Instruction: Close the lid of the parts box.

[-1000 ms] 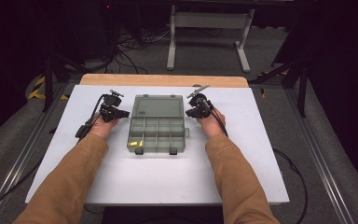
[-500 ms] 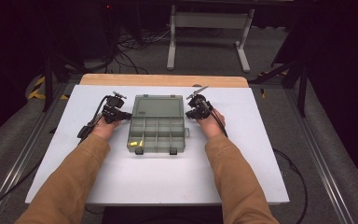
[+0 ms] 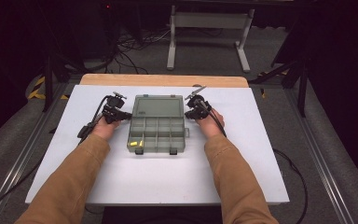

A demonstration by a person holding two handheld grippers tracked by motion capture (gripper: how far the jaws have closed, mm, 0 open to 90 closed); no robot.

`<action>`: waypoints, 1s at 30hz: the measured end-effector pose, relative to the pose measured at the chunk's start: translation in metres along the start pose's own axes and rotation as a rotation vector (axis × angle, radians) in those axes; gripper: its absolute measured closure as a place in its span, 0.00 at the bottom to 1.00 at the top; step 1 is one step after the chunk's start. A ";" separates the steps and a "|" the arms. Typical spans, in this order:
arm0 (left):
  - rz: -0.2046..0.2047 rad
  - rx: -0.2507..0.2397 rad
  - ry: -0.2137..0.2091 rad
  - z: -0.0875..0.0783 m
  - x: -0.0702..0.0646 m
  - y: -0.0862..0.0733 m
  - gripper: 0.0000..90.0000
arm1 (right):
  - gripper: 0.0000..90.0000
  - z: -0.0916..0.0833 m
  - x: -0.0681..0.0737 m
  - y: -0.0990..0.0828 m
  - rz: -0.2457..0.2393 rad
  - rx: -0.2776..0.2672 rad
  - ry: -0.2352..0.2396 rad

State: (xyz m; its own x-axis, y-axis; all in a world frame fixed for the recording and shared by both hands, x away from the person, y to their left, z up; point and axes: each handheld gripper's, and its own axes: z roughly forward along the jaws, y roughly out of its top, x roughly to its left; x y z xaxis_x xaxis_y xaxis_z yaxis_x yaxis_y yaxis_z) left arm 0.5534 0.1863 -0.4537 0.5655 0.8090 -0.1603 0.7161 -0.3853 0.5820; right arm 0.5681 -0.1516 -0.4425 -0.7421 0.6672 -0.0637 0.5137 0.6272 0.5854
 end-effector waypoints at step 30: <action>-0.018 -0.019 0.009 0.003 0.001 0.001 1.00 | 1.00 0.005 0.003 0.007 -0.033 0.003 -0.034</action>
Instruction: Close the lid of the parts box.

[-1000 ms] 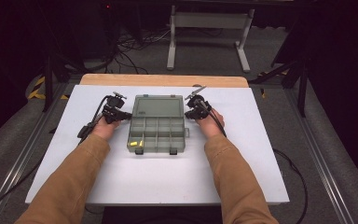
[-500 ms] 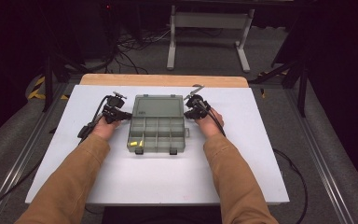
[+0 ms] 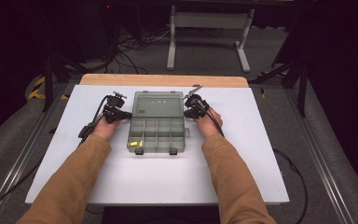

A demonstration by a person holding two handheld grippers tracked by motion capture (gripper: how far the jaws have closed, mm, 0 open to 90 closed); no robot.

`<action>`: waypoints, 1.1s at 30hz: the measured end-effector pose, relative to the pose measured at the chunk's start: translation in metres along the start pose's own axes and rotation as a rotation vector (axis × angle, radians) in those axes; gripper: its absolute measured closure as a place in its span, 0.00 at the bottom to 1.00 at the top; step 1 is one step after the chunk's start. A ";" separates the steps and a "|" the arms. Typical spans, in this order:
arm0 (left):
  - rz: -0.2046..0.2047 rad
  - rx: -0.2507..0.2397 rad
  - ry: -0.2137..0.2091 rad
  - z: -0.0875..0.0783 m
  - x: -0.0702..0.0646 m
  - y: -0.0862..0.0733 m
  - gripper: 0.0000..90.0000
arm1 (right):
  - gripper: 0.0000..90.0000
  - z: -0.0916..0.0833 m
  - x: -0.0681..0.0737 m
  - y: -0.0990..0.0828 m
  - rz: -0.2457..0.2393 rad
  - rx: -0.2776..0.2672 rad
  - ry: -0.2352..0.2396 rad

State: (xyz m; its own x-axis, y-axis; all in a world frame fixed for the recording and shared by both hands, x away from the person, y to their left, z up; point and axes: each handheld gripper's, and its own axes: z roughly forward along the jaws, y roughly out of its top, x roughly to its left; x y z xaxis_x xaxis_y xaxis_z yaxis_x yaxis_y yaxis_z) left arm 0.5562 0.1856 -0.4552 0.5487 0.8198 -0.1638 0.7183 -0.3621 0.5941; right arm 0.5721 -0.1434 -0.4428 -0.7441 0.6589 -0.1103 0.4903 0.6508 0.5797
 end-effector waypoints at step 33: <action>-0.001 -0.032 0.037 0.008 -0.002 0.008 1.00 | 1.00 0.006 -0.003 0.003 0.029 -0.063 -0.046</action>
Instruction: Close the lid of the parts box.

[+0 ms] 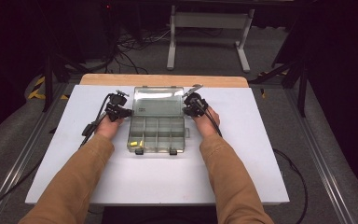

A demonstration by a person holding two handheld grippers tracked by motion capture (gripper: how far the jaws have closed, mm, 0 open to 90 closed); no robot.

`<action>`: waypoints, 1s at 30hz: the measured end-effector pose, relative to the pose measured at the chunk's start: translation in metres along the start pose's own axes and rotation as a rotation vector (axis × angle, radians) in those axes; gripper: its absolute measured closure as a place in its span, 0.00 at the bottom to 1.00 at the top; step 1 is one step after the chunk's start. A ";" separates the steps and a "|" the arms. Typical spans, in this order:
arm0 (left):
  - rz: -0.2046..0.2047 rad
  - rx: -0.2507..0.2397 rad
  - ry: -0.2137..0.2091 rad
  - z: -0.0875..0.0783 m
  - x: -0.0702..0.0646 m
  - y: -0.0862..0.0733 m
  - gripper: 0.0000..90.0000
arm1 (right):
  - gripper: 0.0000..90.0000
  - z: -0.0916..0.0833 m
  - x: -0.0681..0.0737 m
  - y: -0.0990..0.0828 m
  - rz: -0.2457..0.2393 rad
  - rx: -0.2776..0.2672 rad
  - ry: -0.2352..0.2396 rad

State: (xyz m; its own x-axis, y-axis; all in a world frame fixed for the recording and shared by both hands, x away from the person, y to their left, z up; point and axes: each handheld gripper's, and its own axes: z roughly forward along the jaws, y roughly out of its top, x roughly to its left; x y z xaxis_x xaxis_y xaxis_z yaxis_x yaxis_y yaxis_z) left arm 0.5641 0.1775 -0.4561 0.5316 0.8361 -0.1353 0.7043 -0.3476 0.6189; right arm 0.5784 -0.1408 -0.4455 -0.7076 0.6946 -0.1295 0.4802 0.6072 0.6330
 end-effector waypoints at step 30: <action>-0.015 -0.084 0.021 -0.004 -0.003 0.003 1.00 | 1.00 -0.014 -0.005 0.006 0.024 -0.083 -0.012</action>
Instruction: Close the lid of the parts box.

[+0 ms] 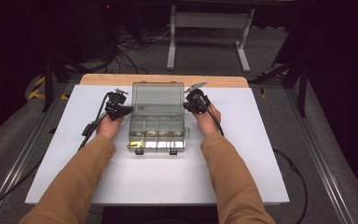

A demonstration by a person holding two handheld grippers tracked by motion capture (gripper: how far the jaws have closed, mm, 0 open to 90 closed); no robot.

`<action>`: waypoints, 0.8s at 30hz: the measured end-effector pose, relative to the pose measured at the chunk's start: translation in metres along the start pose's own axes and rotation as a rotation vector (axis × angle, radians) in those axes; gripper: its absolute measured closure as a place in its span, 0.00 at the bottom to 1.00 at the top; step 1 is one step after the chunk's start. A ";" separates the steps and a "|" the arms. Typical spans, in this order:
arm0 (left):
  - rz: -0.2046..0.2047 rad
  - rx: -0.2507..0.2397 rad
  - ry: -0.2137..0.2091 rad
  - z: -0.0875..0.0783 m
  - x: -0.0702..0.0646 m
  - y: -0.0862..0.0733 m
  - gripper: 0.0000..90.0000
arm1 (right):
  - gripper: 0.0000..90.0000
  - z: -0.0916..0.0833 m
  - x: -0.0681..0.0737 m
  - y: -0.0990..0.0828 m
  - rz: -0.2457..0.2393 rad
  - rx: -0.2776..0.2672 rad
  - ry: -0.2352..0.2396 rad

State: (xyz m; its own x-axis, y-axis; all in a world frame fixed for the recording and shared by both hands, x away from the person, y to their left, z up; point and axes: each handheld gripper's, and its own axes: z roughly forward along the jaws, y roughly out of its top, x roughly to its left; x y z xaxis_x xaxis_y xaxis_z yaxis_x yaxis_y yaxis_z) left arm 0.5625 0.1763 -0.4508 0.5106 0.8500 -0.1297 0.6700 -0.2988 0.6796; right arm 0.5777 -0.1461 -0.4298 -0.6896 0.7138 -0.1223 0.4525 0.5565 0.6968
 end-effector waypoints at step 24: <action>0.019 -0.052 0.015 -0.011 -0.001 0.004 1.00 | 1.00 -0.015 -0.002 0.008 -0.011 -0.071 -0.006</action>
State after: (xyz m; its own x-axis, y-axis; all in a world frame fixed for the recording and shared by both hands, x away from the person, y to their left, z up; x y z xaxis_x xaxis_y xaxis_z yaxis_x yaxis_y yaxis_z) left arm 0.5583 0.1794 -0.4400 0.5143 0.8510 -0.1061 0.6312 -0.2918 0.7186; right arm 0.5739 -0.1491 -0.4128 -0.6908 0.7105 -0.1344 0.4032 0.5328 0.7440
